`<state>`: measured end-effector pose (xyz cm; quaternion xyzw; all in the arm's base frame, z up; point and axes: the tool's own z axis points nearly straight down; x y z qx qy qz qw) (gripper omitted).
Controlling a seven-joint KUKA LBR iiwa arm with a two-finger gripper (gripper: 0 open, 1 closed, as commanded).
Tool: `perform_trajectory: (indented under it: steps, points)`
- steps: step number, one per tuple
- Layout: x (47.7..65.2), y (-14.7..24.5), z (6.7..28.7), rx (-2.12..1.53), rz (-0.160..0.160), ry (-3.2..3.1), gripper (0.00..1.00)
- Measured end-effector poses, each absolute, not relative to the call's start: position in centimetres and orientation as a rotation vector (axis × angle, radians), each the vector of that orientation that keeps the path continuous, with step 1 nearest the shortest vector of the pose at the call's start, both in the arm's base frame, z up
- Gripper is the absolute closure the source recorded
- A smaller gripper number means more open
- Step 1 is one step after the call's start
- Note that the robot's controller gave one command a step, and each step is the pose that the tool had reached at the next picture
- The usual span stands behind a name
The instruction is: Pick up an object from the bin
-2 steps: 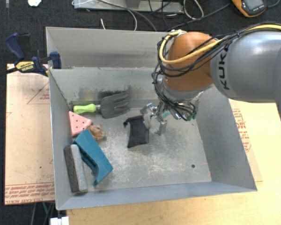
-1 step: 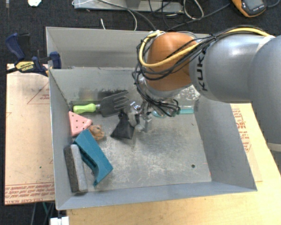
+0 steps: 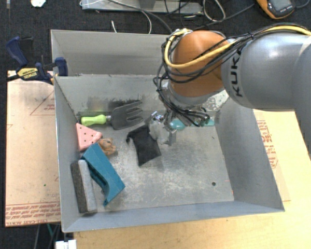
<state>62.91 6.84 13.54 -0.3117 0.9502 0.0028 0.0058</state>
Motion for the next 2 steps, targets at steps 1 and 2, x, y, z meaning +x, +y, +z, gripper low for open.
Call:
perform_trajectory:
  steps: [1,2]
  points:
    - [64.9,8.8,10.9,-0.711,0.010,3.039,1.00]
    - [64.7,9.6,6.9,-0.724,0.016,3.045,1.00]
